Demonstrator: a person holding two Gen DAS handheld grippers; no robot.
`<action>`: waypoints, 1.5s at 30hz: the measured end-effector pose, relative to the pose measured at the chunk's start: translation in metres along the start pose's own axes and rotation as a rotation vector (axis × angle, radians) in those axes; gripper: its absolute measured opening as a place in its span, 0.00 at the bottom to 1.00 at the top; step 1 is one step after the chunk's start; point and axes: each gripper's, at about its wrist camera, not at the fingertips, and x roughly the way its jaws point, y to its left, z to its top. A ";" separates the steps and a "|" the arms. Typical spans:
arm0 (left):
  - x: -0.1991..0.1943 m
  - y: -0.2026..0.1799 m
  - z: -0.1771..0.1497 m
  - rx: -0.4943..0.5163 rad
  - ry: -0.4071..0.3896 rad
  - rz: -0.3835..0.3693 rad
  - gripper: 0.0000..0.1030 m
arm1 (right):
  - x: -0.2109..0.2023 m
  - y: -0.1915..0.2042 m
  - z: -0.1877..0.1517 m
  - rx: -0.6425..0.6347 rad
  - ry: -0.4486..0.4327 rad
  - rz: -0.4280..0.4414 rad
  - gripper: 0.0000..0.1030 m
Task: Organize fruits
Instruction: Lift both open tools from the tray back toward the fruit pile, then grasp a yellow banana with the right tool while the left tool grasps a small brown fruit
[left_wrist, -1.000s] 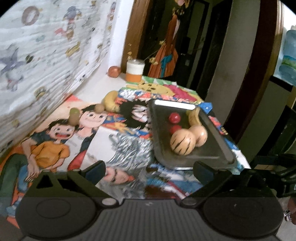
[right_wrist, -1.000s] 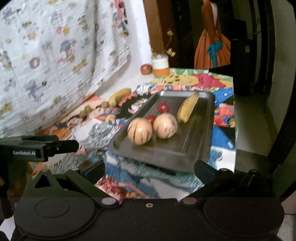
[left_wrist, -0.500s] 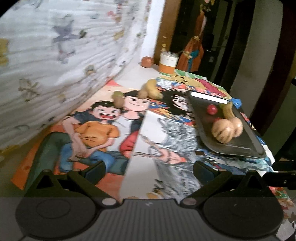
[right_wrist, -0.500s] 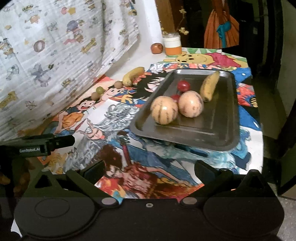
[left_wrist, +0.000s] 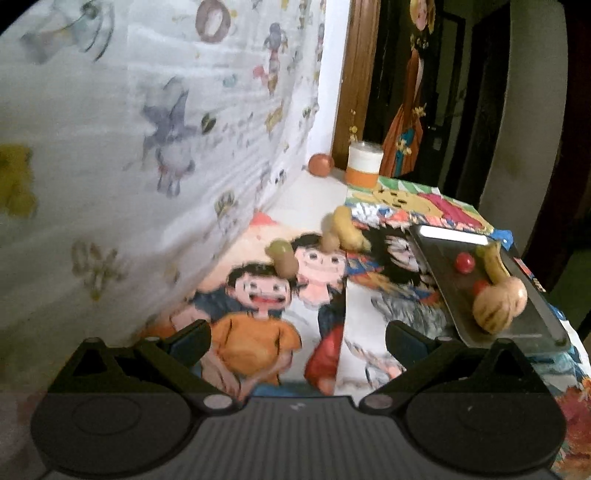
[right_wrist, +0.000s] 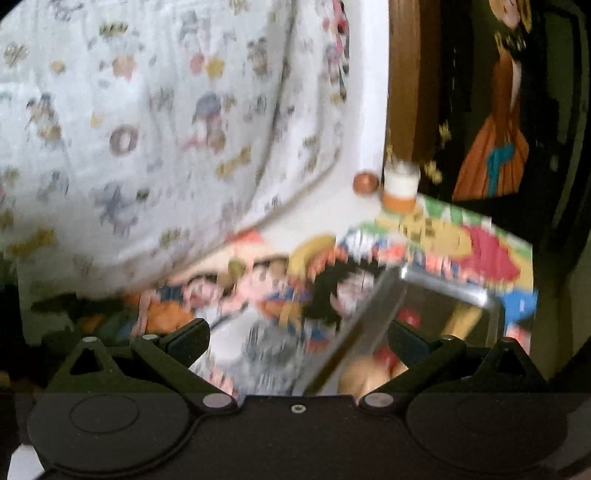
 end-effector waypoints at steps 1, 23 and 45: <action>0.003 0.000 0.003 0.002 -0.007 -0.001 1.00 | 0.004 -0.001 0.010 -0.007 -0.008 0.002 0.99; 0.085 -0.005 0.033 -0.035 -0.002 0.056 1.00 | 0.224 -0.048 0.065 0.248 0.169 0.122 0.91; 0.127 -0.005 0.037 -0.062 0.003 0.028 0.77 | 0.299 -0.041 0.049 0.279 0.174 0.100 0.73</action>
